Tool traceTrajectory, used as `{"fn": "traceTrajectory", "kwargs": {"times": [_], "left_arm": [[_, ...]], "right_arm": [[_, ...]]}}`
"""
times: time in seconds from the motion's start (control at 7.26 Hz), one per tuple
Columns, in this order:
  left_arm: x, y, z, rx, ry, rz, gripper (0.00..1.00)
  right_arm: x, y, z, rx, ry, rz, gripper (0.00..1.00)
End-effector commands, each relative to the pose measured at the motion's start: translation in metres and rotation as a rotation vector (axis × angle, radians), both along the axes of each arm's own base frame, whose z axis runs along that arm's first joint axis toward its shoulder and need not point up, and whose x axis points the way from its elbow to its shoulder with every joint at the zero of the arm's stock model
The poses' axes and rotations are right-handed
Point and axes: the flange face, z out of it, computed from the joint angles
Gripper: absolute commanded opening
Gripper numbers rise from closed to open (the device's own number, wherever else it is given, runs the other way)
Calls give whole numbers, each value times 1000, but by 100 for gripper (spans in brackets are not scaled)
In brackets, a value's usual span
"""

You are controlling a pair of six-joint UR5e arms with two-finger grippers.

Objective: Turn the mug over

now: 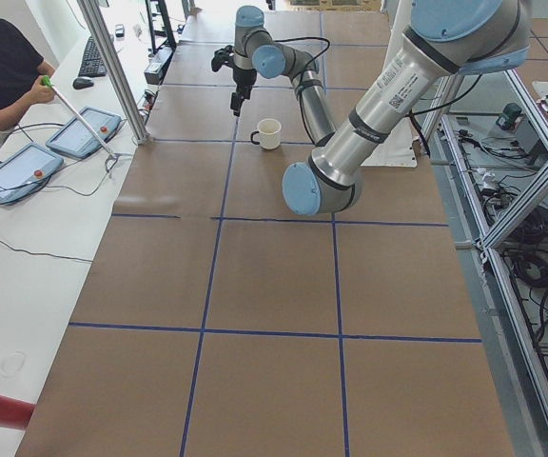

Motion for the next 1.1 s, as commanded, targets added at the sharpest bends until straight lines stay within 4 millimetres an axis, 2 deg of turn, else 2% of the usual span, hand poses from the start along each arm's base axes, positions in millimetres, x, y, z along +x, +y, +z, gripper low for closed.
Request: {"fn": "traceTrajectory", "kwargs": {"times": [0.0, 0.28, 0.41, 0.55, 0.69, 0.96], "left_arm": [[-70, -37, 86, 79, -14, 30, 100], [-145, -66, 161, 139, -85, 71, 100], [-177, -74, 188, 168, -126, 87, 100], [-228, -70, 241, 85, -143, 44, 100], [-273, -58, 295, -6, -158, -7, 100], [-344, -36, 387, -56, -184, 42, 100]], "right_arm": [[0, 0, 0, 0, 0, 0, 100], [0, 0, 0, 0, 0, 0, 100], [0, 0, 0, 0, 0, 0, 100], [0, 0, 0, 0, 0, 0, 100], [0, 0, 0, 0, 0, 0, 100], [0, 0, 0, 0, 0, 0, 100]]}}
